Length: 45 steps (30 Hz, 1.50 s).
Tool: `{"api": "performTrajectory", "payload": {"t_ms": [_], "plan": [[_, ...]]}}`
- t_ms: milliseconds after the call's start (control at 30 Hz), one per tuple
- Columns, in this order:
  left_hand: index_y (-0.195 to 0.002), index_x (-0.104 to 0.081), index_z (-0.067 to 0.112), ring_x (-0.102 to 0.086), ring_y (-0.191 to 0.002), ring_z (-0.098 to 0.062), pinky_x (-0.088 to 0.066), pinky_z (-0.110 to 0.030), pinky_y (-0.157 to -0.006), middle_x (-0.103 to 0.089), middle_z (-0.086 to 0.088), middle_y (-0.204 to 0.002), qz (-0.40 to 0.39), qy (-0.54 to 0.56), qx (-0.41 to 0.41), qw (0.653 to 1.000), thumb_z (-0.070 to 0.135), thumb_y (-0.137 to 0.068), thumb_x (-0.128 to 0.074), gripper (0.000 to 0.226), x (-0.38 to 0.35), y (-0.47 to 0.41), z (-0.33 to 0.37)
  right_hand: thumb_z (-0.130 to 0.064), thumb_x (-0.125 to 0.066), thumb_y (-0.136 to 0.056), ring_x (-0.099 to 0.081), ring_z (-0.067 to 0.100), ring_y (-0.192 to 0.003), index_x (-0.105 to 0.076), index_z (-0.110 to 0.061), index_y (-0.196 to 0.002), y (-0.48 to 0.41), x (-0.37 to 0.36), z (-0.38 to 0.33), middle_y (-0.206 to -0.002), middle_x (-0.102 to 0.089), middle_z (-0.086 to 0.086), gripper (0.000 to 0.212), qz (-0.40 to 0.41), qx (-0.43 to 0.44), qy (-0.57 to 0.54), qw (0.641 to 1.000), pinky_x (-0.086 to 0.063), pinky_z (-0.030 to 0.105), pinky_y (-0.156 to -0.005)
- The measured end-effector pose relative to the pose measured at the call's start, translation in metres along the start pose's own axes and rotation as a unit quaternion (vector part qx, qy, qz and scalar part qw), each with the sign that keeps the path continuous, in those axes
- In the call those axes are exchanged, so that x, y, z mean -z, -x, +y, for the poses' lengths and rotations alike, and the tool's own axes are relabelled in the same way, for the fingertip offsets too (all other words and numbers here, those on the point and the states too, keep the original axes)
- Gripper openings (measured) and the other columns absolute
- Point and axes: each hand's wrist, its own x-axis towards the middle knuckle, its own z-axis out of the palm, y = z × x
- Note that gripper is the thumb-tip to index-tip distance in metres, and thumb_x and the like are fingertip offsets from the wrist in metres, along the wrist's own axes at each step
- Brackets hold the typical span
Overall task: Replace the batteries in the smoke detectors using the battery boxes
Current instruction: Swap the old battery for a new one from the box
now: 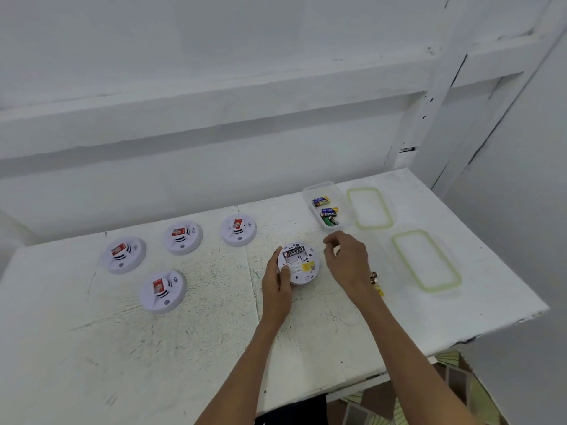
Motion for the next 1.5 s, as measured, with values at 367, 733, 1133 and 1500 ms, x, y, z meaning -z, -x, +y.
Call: {"api": "performTrajectory", "payload": {"t_ms": [367,733,1133,1500], "plan": [[-0.153,-0.048,0.019,-0.058,-0.133,-0.003,-0.052,-0.033,-0.109,-0.060,0.007,-0.147,-0.008,-0.008,-0.025,1.000,0.020,-0.105,-0.042,0.048,0.002,0.001,0.010,-0.024,-0.066,-0.085,-0.061,0.020,-0.090,-0.067,-0.018,-0.094,0.009,-0.050,-0.037,-0.101,-0.068,-0.003,0.011,-0.074,0.053,0.048,0.995,-0.054,0.038,-0.073],[-0.151,-0.048,0.020,-0.062,-0.130,-0.010,-0.055,-0.038,-0.107,-0.060,0.000,-0.147,-0.004,-0.020,-0.018,1.000,0.005,-0.107,-0.044,0.047,0.003,0.000,0.007,-0.023,-0.050,-0.094,-0.045,0.024,-0.070,-0.054,-0.010,-0.105,0.005,-0.056,-0.053,-0.086,-0.062,0.010,0.018,-0.096,0.076,0.197,0.973,-0.032,0.031,-0.061],[-0.148,-0.047,0.035,-0.065,-0.129,-0.018,-0.056,-0.050,-0.106,-0.064,-0.001,-0.143,-0.011,-0.014,-0.024,1.000,0.016,-0.104,-0.044,0.048,0.003,0.000,0.009,-0.035,-0.057,-0.088,-0.055,0.025,-0.081,-0.057,-0.012,-0.096,-0.004,-0.052,-0.052,-0.085,-0.062,0.009,0.025,-0.108,0.043,0.158,0.980,-0.040,0.031,-0.062],[-0.148,-0.046,0.032,-0.059,-0.124,0.010,-0.051,-0.016,-0.103,-0.060,0.011,-0.144,0.002,0.012,-0.002,1.000,0.013,-0.113,-0.041,0.041,0.008,0.001,0.010,-0.025,-0.044,-0.100,-0.045,0.034,-0.133,-0.056,-0.014,-0.127,0.012,-0.065,-0.041,-0.143,-0.051,0.014,0.031,-0.154,0.172,0.213,0.949,-0.044,0.053,-0.102]]}}
